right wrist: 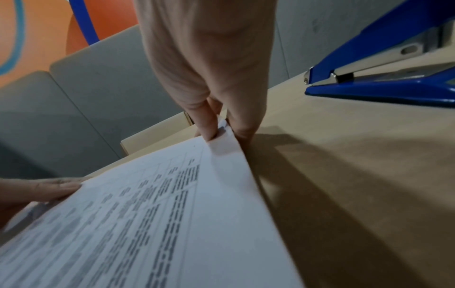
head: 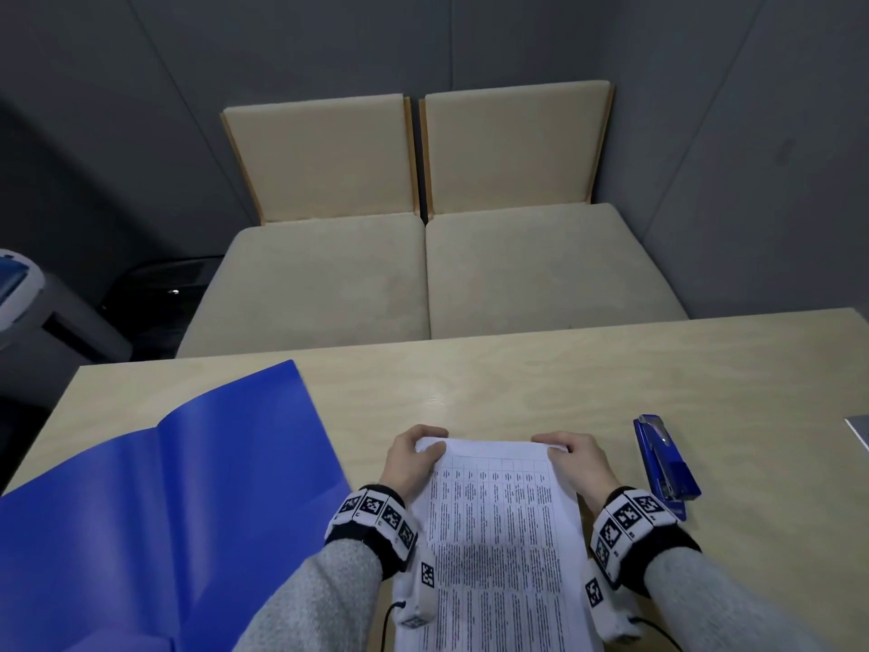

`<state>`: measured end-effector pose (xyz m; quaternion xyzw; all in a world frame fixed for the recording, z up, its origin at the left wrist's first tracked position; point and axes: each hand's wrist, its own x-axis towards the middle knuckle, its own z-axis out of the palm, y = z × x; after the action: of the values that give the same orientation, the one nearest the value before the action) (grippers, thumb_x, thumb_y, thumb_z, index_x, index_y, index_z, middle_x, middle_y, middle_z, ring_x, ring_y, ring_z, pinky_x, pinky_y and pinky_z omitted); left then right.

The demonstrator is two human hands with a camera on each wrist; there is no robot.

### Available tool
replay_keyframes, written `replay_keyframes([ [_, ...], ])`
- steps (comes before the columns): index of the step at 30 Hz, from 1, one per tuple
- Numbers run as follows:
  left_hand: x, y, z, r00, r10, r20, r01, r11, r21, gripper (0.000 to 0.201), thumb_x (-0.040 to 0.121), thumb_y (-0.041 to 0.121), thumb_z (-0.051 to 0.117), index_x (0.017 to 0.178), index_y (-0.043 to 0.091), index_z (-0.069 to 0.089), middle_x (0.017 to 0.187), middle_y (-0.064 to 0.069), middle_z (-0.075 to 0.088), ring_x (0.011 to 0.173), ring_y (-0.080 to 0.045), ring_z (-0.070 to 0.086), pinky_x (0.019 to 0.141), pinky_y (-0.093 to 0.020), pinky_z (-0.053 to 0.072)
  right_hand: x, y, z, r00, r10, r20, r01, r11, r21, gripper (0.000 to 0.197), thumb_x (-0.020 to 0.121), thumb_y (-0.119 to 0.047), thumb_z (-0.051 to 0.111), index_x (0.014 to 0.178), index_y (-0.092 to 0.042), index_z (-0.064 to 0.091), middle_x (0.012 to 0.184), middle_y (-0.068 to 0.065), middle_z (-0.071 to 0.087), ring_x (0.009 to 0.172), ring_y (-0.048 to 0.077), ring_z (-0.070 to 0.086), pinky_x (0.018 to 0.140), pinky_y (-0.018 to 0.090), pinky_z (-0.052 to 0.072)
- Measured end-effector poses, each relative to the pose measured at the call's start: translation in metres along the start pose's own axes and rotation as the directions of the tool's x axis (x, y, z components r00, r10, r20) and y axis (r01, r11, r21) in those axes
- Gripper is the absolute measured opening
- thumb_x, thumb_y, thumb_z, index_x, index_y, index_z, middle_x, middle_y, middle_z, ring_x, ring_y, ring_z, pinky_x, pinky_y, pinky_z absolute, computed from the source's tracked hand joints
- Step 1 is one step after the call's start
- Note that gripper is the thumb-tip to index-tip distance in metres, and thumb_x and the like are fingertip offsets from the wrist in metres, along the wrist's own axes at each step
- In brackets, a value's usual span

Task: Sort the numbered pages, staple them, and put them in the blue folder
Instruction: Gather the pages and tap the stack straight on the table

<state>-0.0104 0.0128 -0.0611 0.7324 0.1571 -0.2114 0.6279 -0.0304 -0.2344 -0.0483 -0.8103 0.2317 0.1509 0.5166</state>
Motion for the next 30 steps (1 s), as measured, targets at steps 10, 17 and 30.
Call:
replay_keyframes([
  [10, -0.004, 0.005, -0.017, 0.977, -0.193, -0.093, 0.154, 0.934, -0.323, 0.007, 0.083, 0.005, 0.067, 0.089, 0.001, 0.065, 0.074, -0.014, 0.066, 0.061, -0.023, 0.062, 0.057, -0.027, 0.05, 0.001, -0.003, 0.004, 0.999, 0.03, -0.035, -0.03, 0.999, -0.013, 0.035, 0.09, 0.003, 0.043, 0.097, -0.016, 0.071, 0.118, 0.007, 0.066, 0.106, 0.018, 0.055, 0.087, 0.024, 0.041],
  [17, -0.002, -0.014, -0.006, 0.948, 0.03, -0.318, -0.082, 0.985, -0.15, 0.01, 0.086, 0.012, 0.064, 0.084, 0.018, 0.071, 0.084, -0.005, 0.072, 0.081, -0.023, 0.067, 0.076, -0.034, 0.053, -0.003, -0.008, 0.009, 0.996, 0.035, -0.077, -0.039, 0.998, -0.054, 0.037, 0.089, 0.004, 0.041, 0.101, -0.012, 0.072, 0.119, 0.008, 0.065, 0.093, 0.017, 0.054, 0.078, 0.02, 0.039],
  [30, -0.009, -0.016, 0.011, 0.861, 0.171, -0.479, -0.182, 0.983, 0.023, 0.016, 0.091, 0.01, 0.055, 0.092, 0.016, 0.071, 0.088, 0.005, 0.07, 0.09, -0.015, 0.065, 0.084, -0.034, 0.052, -0.007, -0.016, 0.022, 0.992, -0.003, -0.128, -0.019, 0.984, -0.175, 0.04, 0.091, 0.003, 0.037, 0.103, -0.015, 0.07, 0.126, 0.01, 0.061, 0.064, 0.012, 0.055, 0.057, 0.021, 0.043],
])
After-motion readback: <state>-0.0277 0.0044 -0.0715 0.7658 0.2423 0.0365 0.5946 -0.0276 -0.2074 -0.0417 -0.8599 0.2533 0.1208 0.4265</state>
